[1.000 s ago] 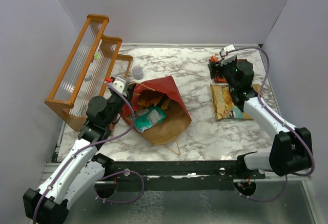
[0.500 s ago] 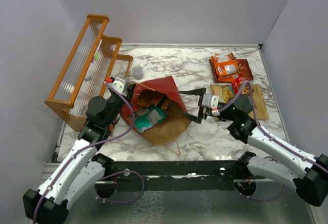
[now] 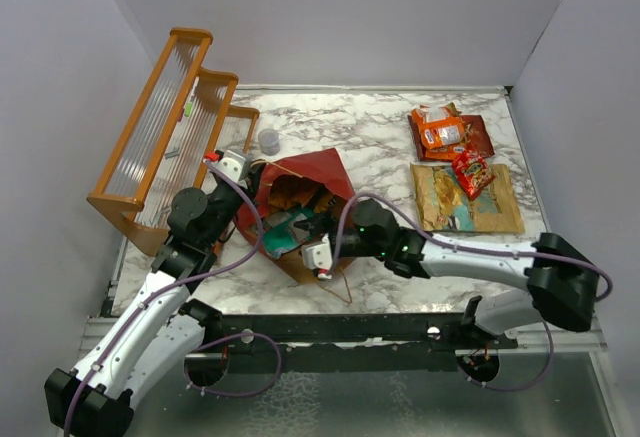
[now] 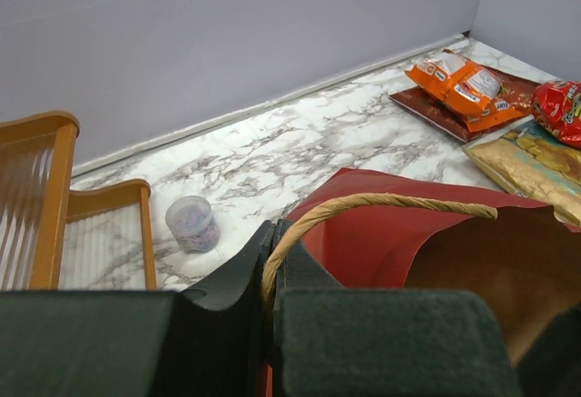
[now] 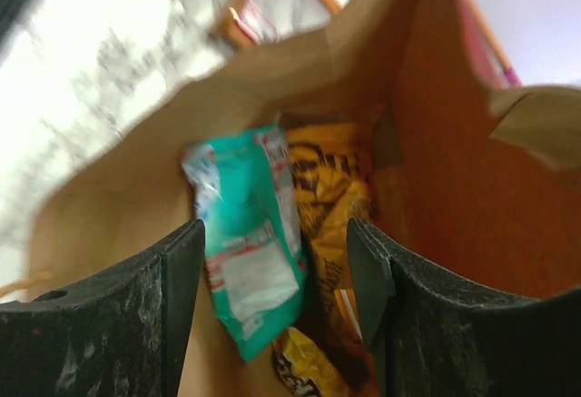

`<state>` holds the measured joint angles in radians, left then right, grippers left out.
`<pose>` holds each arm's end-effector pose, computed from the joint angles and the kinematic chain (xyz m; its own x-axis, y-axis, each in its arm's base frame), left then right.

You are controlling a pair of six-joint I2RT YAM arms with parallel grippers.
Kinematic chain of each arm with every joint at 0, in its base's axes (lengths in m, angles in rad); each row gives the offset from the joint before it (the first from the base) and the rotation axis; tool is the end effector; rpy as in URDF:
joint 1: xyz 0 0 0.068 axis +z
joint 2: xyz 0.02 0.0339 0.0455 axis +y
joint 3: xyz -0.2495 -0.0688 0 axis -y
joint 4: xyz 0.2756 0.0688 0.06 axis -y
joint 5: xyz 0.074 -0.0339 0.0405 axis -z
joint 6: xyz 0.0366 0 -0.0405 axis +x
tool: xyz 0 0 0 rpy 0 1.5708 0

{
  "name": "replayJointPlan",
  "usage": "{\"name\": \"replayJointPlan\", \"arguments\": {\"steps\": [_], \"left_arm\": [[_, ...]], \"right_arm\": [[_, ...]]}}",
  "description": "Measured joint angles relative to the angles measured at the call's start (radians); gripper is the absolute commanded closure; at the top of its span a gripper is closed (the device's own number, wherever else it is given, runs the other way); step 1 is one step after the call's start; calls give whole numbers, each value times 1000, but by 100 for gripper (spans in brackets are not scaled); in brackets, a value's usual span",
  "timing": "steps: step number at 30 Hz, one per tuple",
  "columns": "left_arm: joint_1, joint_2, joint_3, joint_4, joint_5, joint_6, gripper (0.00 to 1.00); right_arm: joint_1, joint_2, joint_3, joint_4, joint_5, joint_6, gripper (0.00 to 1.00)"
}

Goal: Take the snacks out of the paper bag
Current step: Take out the snack from the paper bag.

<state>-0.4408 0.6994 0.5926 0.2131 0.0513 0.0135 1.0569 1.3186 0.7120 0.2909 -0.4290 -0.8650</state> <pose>0.1977 -0.0953 0.3161 0.1023 -0.0334 -0.9942 0.4709 0.8820 0.0189 0.1442 0.2865 0.2140 0.6517 -0.2535 -0.7149 -0.7559 -0.1392 -0.6397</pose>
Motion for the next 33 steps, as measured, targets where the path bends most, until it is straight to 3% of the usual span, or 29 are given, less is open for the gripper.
{"name": "replayJointPlan", "arguments": {"steps": [7, 13, 25, 30, 33], "left_arm": [[0, -1, 0, -3, 0, 0, 100], [0, -2, 0, -5, 0, 0, 100], [0, -8, 0, -5, 0, 0, 100], [0, -10, 0, -5, 0, 0, 100], [0, -10, 0, -5, 0, 0, 100]], "right_arm": [[37, 292, 135, 31, 331, -137, 36], [37, 440, 196, 85, 564, -214, 36], [7, 583, 282, 145, 710, -257, 42], [-12, 628, 315, 151, 738, -270, 51], [-21, 632, 320, 158, 742, -275, 62]]}}
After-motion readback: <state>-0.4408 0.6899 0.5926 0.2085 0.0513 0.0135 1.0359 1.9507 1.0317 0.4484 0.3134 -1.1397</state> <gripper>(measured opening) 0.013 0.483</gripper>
